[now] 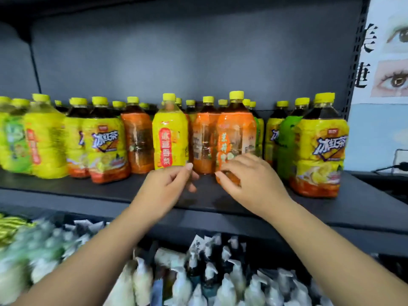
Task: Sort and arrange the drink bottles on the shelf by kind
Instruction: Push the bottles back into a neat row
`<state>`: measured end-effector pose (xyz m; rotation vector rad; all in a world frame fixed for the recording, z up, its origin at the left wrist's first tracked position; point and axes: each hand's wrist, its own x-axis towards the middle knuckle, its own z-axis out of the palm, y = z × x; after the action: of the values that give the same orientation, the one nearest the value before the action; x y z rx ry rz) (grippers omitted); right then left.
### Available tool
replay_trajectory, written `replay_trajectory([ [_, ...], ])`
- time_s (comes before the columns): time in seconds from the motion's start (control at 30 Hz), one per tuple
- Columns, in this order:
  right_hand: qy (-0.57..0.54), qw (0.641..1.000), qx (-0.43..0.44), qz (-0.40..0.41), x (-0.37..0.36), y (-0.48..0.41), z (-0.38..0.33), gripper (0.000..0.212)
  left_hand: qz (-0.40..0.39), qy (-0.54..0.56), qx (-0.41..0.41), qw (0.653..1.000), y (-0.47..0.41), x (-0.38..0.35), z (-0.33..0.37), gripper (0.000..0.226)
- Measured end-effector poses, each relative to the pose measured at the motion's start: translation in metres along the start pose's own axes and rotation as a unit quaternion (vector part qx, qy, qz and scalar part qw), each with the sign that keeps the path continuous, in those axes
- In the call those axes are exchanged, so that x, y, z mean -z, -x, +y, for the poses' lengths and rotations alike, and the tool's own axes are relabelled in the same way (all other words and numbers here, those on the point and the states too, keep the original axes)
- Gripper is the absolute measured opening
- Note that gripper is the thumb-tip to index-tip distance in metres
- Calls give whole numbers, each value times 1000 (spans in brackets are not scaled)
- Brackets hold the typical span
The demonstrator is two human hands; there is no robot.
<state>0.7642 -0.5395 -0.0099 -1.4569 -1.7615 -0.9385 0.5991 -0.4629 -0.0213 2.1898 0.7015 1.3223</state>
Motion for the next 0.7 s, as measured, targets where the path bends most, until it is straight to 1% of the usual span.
replay_trajectory([
  [0.1,-1,998,-21,-53,-23,1,-38,37,-2,-57,21,998,27,58,-28,33],
  [0.2,-30,992,-49,-113,-50,-1,-84,35,-19,-137,21,990,50,103,-52,32],
  [0.27,-23,989,-51,-137,-68,1,-108,34,-21,-181,18,983,62,126,-64,31],
  [0.33,-18,985,-50,-165,-83,0,-130,33,-16,-211,2,977,70,145,-78,41],
  [0.37,-19,983,-48,-175,-89,-2,-140,33,-22,-226,-6,974,73,152,-85,43],
  [0.47,-17,980,-29,-195,-101,-15,-165,40,-45,-257,-2,965,74,169,-107,30],
  [0.57,-21,986,-4,-163,-112,-30,-178,45,-40,-280,4,959,67,180,-125,30],
  [0.6,-29,987,2,-160,-116,-36,-181,44,-43,-287,4,957,64,183,-131,32],
  [0.63,-35,984,0,-175,-122,-40,-182,41,-46,-292,0,955,60,185,-136,38],
  [0.7,-51,979,-21,-197,-135,-46,-178,38,-48,-303,-11,952,53,187,-145,56],
])
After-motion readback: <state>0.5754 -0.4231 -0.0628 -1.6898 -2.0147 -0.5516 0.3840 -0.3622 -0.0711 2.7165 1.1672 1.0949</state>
